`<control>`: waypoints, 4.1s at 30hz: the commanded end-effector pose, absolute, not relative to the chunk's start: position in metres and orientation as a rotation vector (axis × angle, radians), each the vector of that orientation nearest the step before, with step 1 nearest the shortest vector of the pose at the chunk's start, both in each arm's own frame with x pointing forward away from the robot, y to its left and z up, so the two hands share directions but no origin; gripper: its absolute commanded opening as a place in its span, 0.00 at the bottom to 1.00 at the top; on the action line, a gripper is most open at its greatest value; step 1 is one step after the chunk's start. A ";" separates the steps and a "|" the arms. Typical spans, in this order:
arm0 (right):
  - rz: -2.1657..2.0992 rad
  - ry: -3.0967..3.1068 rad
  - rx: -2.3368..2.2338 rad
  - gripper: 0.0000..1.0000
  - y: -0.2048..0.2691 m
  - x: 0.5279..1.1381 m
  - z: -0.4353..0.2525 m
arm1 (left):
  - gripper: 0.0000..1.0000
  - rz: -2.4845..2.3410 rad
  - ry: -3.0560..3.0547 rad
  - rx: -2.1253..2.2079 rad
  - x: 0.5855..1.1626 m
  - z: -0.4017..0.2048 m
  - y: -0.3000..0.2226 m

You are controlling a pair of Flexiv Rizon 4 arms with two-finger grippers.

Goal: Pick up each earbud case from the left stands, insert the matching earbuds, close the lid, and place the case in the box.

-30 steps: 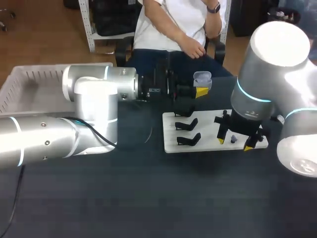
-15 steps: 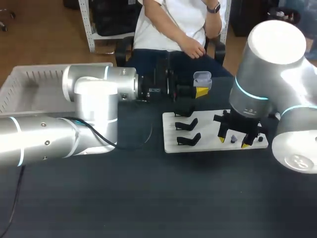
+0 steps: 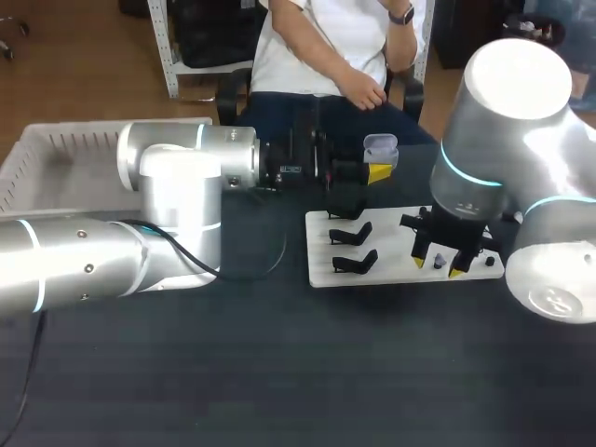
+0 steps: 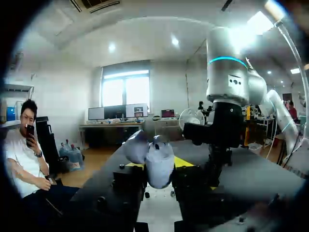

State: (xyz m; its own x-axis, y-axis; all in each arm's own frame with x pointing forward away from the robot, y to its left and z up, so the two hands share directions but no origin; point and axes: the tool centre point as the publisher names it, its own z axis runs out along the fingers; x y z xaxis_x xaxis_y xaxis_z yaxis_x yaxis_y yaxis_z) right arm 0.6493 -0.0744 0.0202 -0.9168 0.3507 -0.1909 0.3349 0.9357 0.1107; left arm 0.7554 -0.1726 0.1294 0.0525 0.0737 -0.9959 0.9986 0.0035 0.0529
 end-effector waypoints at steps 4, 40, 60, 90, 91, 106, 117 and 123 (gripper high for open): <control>0.109 2.872 0.537 0.43 -0.075 0.651 0.020 | 0.00 -1.126 1.223 1.279 0.754 0.129 -0.173; 0.096 2.871 0.585 0.31 -0.079 0.653 0.018 | 0.00 -1.126 1.223 1.279 0.754 0.129 -0.173; 0.078 2.864 0.595 0.00 -0.080 0.650 0.027 | 0.00 -1.126 1.223 1.279 0.754 0.129 -0.173; 0.178 2.971 -0.363 0.00 -0.033 0.602 0.145 | 0.00 -1.126 1.223 1.279 0.754 0.129 -0.173; 0.177 2.965 -0.398 0.00 -0.030 0.601 0.149 | 0.00 -1.126 1.223 1.279 0.754 0.129 -0.173; 0.122 2.840 -0.596 0.00 -0.010 0.596 0.168 | 0.00 -1.126 1.223 1.279 0.754 0.129 -0.173; 0.122 2.840 -0.596 0.00 -0.010 0.596 0.168 | 0.00 -1.126 1.223 1.279 0.754 0.129 -0.173; 0.122 2.840 -0.596 0.00 -0.010 0.596 0.168 | 0.00 -1.126 1.223 1.279 0.754 0.129 -0.173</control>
State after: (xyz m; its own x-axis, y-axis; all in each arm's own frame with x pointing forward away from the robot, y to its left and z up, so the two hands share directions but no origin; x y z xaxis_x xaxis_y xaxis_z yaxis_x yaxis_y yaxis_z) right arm 0.5988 -0.0094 0.1687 -0.8892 -0.3892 -0.2403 -0.4086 0.9121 0.0346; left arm 0.7554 -0.1726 0.1294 0.0525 0.0737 -0.9959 0.9986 0.0035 0.0529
